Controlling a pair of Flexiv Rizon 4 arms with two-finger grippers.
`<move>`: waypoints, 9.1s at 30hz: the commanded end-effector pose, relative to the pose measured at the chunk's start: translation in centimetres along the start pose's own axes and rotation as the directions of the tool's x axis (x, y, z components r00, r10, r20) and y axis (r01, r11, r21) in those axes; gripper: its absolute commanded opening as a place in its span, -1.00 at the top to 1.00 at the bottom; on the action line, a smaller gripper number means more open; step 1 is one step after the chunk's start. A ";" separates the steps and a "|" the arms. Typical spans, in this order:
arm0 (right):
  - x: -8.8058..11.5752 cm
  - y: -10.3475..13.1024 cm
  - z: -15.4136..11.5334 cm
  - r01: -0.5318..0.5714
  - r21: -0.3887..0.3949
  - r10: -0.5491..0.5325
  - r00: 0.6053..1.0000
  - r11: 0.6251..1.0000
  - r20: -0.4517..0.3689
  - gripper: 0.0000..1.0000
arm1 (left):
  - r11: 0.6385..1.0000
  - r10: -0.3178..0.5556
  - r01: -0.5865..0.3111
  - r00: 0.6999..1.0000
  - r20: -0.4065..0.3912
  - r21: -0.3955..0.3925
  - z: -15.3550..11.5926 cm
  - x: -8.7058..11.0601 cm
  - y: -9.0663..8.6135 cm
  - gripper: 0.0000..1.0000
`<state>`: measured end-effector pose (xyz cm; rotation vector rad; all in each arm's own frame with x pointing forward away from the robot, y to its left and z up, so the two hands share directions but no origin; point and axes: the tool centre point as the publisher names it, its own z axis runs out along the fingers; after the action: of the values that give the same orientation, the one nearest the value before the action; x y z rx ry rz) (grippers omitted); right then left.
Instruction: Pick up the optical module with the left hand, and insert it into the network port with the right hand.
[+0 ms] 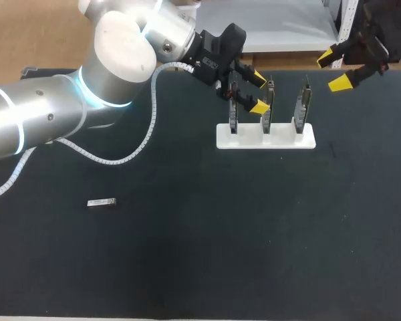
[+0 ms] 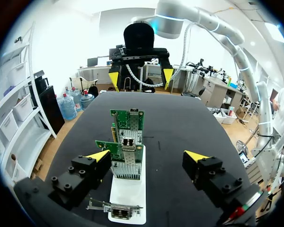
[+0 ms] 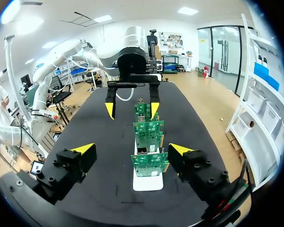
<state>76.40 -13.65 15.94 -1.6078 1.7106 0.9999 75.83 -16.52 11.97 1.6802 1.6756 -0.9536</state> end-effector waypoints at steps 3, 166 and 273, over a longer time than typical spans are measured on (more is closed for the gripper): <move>0.0 0.1 0.0 0.000 0.002 0.000 1.000 1.000 0.000 -1.00 | 1.000 0.002 -0.002 1.000 -0.007 0.005 -0.2 -0.2 0.3 -1.00; 0.0 0.1 0.0 0.000 0.002 0.000 1.000 1.000 0.000 -1.00 | 0.979 -0.202 0.094 0.582 -0.787 -0.182 -19.5 33.6 -17.0 1.00; 0.0 0.1 0.0 0.000 0.002 0.000 1.000 1.000 0.000 -1.00 | 0.996 0.081 -0.048 0.865 0.495 -0.078 -4.8 -11.8 4.3 1.00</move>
<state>76.40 -13.65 15.94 -1.6079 1.7107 0.9999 80.95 -19.23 24.36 1.3059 1.2825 -1.1628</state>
